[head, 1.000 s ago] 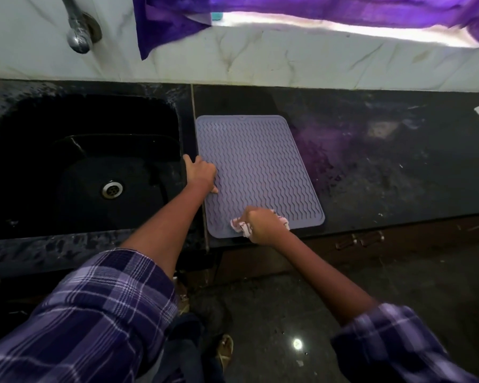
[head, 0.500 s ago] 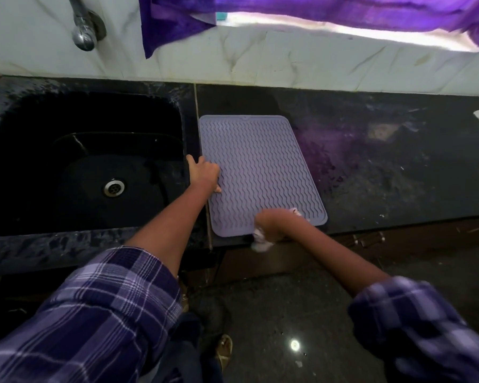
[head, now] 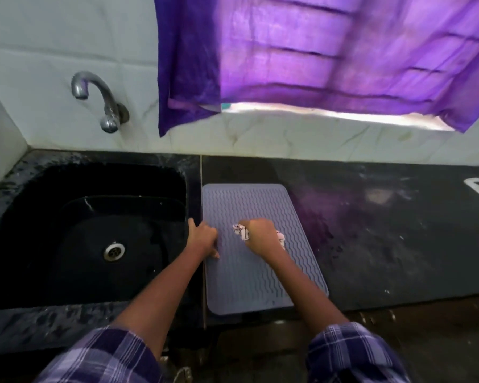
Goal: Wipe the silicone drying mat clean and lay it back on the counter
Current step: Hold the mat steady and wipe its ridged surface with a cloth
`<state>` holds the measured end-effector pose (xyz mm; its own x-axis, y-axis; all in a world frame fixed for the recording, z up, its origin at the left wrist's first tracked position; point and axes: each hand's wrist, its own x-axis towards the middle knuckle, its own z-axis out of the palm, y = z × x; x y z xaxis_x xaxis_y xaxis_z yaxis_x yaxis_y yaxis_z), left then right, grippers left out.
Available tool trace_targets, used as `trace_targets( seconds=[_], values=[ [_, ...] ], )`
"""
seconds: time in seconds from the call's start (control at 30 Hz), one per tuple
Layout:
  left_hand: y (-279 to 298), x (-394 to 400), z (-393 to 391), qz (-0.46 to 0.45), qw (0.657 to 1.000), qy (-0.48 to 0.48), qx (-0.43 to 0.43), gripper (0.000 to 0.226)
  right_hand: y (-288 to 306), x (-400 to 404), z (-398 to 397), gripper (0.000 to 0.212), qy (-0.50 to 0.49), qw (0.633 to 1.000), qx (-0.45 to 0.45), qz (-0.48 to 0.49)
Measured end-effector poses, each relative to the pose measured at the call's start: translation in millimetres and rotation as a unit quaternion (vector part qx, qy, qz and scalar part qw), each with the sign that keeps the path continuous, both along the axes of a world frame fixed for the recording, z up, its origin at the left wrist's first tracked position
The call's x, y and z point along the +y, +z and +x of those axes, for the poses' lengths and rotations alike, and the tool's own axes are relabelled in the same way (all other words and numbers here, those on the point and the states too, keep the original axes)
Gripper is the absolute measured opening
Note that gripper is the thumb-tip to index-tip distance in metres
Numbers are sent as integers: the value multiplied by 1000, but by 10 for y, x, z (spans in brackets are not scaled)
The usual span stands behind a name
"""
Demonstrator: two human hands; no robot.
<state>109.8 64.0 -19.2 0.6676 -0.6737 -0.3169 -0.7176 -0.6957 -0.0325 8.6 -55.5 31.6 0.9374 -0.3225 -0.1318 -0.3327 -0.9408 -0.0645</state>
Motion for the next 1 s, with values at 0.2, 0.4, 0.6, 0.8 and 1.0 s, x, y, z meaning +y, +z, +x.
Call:
trace_targets(
  seconds=[0.2, 0.4, 0.6, 0.8, 1.0],
  values=[
    [97, -136, 622, -33, 999, 39, -16, 33, 33, -440, 673, 28, -62, 985, 11, 159],
    [42, -526, 1126, 23, 998, 55, 9, 102, -56, -718, 1659, 39, -6, 999, -44, 23],
    [-78, -683, 1355, 38, 998, 56, -15, 128, -630, -621, 2052, 38, 35, 999, -3, -37],
    [-81, -606, 1408, 11, 998, 62, 14, 130, -641, -631, 1893, 26, 20, 999, 49, -12],
    [-46, -627, 1382, 17, 998, 52, 17, 130, -167, -858, 2186, 28, -24, 992, 82, 89]
  ],
)
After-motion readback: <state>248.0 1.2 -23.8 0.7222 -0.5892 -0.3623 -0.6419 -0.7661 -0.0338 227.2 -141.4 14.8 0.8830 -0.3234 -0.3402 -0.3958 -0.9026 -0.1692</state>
